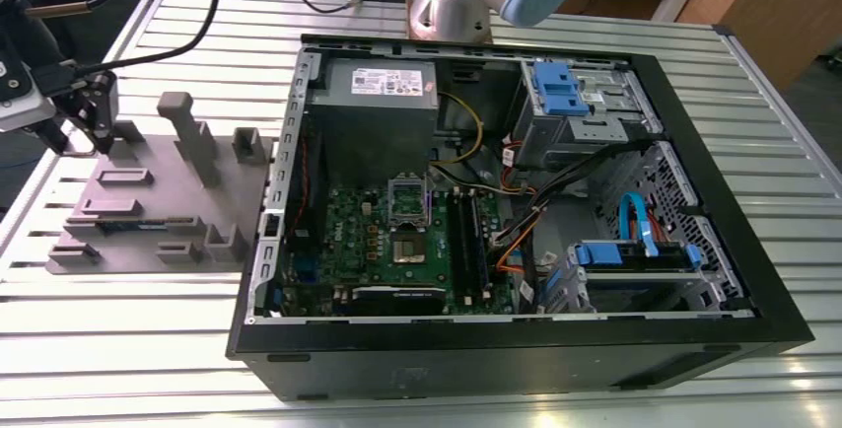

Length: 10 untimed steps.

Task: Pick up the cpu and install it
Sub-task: 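Pick up the cpu and move it towards the insertion slot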

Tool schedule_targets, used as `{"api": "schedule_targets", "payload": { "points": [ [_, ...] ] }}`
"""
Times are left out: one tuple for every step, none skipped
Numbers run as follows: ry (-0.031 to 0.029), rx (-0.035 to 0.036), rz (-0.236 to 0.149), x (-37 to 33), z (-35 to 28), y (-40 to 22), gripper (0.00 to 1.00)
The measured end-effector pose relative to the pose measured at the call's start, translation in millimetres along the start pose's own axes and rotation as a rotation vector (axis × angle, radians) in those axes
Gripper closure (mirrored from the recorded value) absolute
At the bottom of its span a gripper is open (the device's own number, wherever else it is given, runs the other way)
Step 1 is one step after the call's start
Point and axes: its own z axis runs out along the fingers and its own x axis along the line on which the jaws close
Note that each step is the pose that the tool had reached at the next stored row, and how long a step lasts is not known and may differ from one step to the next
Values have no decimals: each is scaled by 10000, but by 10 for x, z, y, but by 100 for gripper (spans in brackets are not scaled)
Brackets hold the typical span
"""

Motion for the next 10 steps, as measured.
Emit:
{"api": "schedule_targets", "payload": {
  "points": [
    [0,0,0,0,-1,0,53],
    [1,0,0,0,-4,0,53],
    [1,0,0,0,-6,0,53],
    [0,0,0,0,-8,0,53],
    [0,0,0,0,-9,0,53],
    [-1,0,0,0,-12,1,53],
    [0,0,0,0,-14,1,53],
    [1,0,0,0,-18,1,53],
    [1,1,1,0,-21,1,53],
    [0,0,0,1,-24,1,53]
  ]
}}
